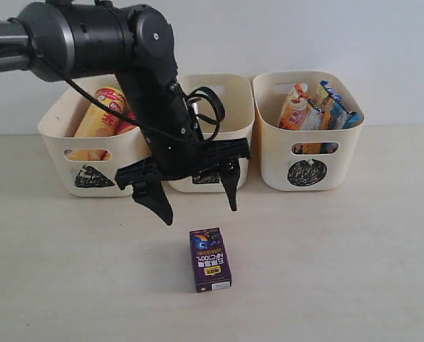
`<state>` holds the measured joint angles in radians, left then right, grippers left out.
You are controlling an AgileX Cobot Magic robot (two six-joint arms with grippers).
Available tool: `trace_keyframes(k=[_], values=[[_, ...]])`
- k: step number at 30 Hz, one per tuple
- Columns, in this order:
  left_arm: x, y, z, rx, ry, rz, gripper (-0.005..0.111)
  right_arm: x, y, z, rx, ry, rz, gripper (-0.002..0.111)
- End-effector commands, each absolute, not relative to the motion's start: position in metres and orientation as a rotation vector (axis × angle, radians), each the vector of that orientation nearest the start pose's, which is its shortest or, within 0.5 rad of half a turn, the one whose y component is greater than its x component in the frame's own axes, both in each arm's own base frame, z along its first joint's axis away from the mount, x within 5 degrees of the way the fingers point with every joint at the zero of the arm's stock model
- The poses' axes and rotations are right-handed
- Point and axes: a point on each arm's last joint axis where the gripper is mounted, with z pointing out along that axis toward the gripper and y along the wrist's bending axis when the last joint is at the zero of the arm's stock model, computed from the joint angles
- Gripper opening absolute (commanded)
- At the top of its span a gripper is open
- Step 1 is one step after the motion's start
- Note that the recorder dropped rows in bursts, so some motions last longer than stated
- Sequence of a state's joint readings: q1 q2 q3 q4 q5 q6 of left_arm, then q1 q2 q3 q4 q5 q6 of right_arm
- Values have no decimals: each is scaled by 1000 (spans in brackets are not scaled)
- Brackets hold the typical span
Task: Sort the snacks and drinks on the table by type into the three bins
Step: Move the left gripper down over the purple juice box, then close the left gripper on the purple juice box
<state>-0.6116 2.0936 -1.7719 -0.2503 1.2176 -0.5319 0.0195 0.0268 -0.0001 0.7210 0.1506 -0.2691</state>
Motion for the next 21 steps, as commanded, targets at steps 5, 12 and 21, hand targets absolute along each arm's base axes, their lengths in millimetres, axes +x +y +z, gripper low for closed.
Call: trace_keyframes(k=[5,12,21], values=[[335,-299,189,2,3146,-403,82,58,10,202,268,1610,434,0],[338,-304,166,-99,3153,-340,82,58,10,202,268,1610,434,0],[343,-299,160,-103,3109,-233,82,58,10,202,266,1609,431,0]])
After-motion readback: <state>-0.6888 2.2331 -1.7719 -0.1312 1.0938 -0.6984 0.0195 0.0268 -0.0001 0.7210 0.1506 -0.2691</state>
